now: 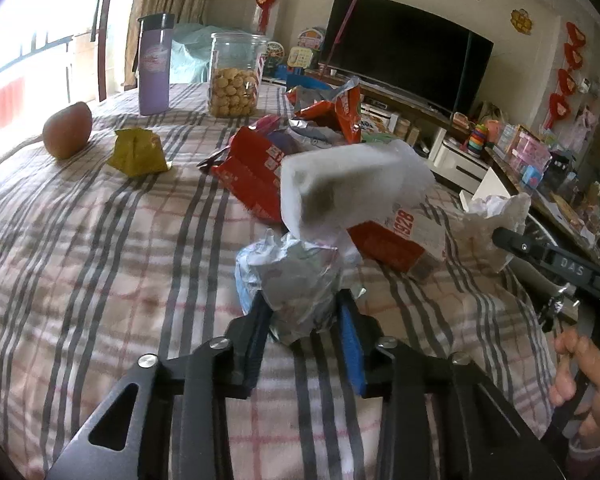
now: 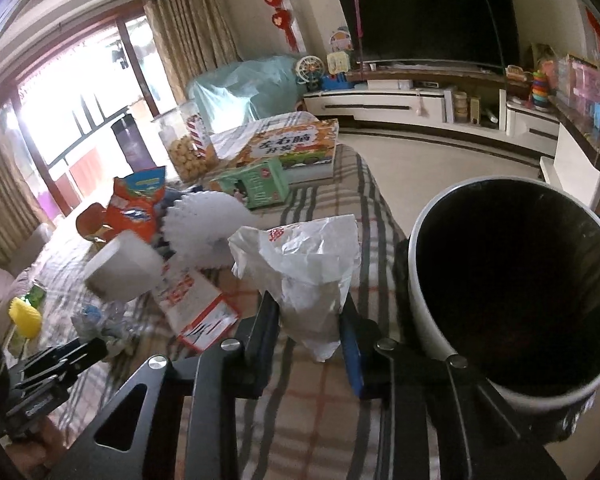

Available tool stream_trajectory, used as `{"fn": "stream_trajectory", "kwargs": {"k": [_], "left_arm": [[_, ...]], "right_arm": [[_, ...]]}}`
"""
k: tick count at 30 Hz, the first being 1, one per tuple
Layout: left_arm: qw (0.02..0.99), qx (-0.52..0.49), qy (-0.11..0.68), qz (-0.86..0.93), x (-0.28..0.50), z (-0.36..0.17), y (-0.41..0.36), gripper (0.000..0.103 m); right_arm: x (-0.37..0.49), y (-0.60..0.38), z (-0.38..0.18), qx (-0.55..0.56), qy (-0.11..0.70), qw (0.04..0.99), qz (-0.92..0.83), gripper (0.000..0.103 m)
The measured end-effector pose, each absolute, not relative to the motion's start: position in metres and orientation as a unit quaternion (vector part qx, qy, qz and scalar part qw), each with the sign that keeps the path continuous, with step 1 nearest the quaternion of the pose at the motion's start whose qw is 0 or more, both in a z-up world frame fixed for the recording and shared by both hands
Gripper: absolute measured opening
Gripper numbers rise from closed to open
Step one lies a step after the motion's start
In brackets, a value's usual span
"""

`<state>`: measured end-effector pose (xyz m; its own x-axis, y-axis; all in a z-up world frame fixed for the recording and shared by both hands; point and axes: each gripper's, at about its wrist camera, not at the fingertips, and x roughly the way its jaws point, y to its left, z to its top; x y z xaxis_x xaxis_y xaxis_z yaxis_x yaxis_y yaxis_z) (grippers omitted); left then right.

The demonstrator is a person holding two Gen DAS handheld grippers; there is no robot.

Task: Collect trash
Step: 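Grasp the crumpled foil with the left gripper while the right gripper grasps the white plastic bag, then carry both items over the trash bin and open both grippers to drop them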

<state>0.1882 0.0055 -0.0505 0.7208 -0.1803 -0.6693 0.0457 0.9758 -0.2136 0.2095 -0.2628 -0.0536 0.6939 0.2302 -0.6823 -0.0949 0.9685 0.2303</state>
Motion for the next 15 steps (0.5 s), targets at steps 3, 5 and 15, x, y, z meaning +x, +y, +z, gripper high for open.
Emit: {"fn": "stream_trajectory", "kwargs": {"k": [3, 5, 15], "left_arm": [[0.922, -0.098, 0.368, -0.066, 0.178, -0.047, 0.006, 0.025], [0.924, -0.097, 0.364, -0.070, 0.171, -0.043, 0.003, 0.024], [0.930, -0.077, 0.341, -0.110, 0.148, -0.021, -0.024, 0.022]], "right_arm": [[0.200, -0.261, -0.051, 0.096, 0.378, 0.916, 0.093, 0.030], [0.191, -0.261, -0.049, 0.103, 0.377, 0.915, 0.098, 0.030], [0.160, -0.263, -0.040, 0.121, 0.369, 0.914, 0.116, 0.030]]}}
